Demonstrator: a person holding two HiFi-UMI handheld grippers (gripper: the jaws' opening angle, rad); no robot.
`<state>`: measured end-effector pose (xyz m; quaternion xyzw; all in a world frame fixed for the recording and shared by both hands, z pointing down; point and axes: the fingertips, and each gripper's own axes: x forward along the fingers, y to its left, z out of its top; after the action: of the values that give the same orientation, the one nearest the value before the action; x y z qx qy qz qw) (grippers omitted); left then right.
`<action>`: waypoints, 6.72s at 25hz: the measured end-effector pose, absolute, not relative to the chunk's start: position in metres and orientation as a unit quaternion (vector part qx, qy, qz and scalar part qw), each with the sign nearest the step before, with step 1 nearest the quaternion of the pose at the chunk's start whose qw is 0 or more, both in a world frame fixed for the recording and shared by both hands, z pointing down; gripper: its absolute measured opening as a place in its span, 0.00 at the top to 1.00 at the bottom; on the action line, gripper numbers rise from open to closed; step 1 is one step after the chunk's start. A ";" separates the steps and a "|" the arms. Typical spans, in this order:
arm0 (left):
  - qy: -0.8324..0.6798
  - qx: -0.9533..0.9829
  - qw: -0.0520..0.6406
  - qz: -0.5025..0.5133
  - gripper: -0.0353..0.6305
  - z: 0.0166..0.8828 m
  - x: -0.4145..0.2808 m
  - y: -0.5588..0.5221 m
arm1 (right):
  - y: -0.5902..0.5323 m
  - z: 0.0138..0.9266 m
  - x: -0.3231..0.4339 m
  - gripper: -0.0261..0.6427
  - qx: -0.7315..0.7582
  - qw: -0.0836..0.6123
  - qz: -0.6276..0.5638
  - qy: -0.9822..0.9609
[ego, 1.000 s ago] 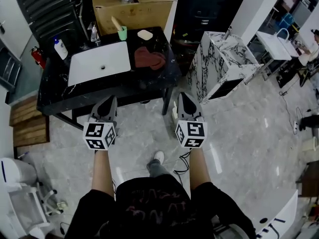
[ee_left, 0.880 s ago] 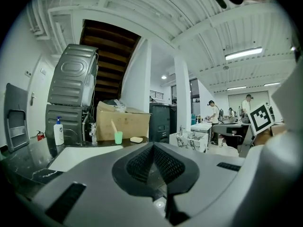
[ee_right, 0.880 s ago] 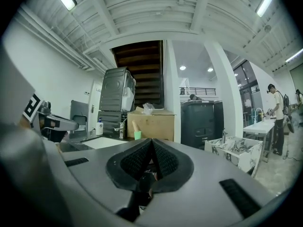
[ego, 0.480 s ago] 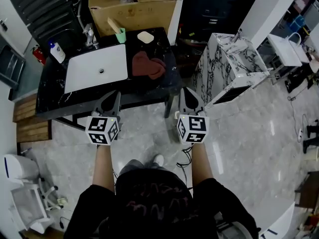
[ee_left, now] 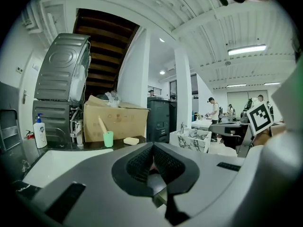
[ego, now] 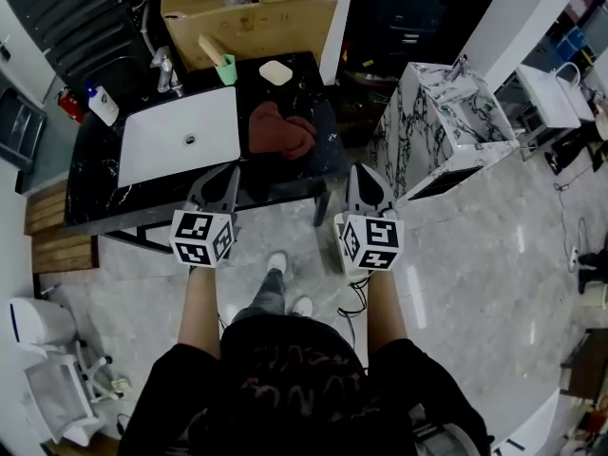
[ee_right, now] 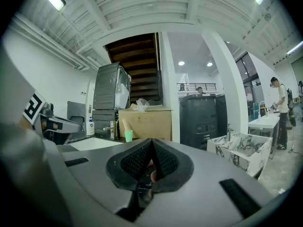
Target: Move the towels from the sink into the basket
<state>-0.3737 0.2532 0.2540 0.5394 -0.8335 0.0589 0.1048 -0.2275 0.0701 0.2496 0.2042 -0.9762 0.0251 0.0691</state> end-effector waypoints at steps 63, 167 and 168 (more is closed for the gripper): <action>-0.738 0.647 0.179 0.066 0.81 0.309 -0.513 0.062 | -0.058 0.290 -0.296 0.94 0.369 0.113 0.056 -0.921; -0.403 0.803 0.319 0.301 0.58 1.116 -0.039 -0.132 | -0.106 1.041 0.176 0.94 0.548 0.270 0.275 -0.743; -0.403 0.802 0.321 0.302 0.57 1.115 -0.039 -0.130 | -0.104 1.039 0.177 0.94 0.548 0.270 0.276 -0.742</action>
<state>-0.0391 -0.1297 1.1153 0.8022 -0.4025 0.3019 0.3213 0.1770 -0.1040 1.0394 0.5477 -0.7425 0.2755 0.2699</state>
